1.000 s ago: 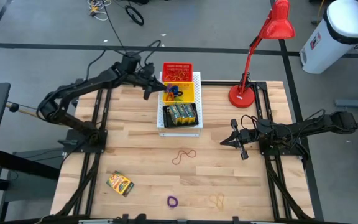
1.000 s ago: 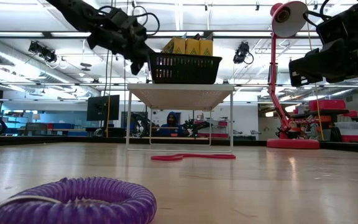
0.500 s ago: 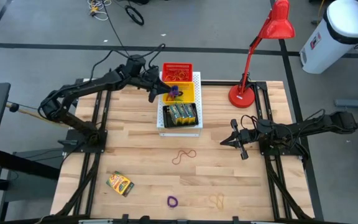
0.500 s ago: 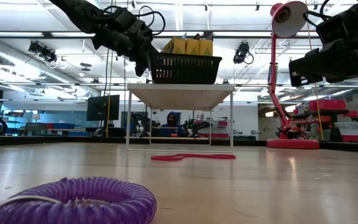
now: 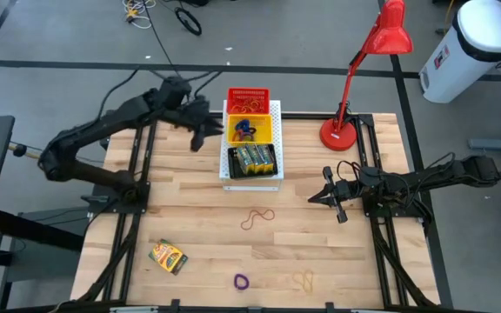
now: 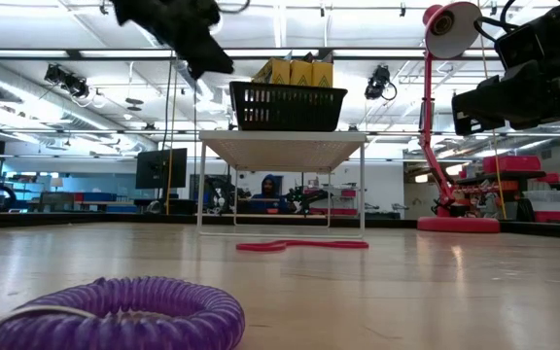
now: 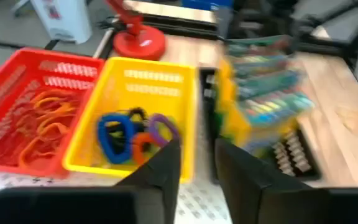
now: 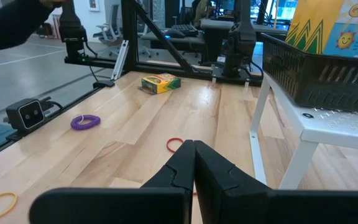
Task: Pick & Place Office Desk Supplies
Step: Put the red rubber band into the red bin on the shelf
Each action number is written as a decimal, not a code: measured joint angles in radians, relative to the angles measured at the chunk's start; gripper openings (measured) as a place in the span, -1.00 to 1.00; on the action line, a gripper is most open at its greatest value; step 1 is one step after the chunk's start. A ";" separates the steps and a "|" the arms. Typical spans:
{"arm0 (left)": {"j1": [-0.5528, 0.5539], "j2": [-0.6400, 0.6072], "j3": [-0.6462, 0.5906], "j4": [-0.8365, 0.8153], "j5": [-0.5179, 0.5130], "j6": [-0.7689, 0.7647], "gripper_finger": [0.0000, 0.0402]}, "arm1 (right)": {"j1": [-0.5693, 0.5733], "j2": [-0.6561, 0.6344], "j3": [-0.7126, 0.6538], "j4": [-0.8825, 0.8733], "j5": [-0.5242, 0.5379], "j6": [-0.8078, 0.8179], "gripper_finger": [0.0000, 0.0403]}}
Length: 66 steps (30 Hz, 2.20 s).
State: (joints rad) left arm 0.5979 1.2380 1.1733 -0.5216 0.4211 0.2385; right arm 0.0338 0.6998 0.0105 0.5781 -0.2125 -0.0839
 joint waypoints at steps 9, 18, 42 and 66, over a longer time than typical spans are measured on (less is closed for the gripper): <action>-0.081 -0.300 -0.293 0.058 -0.003 -0.001 -0.90 | 0.000 0.000 0.000 0.000 0.000 -0.001 -0.93; -0.306 -0.521 -0.566 0.107 -0.145 -0.122 -0.95 | 0.000 0.000 0.000 -0.001 0.000 -0.001 -0.93; -0.983 -0.525 -1.166 1.093 -0.862 -0.281 -0.95 | 0.000 0.000 0.000 0.004 0.000 -0.067 -0.93; -0.998 -0.496 -1.166 1.093 -0.831 -0.327 -0.95 | 0.207 0.118 0.065 0.301 0.229 0.338 -0.97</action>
State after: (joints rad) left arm -0.4000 0.7422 0.0074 0.5716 -0.4100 -0.0883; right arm 0.2410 0.8183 0.0750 0.8795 0.0162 0.2545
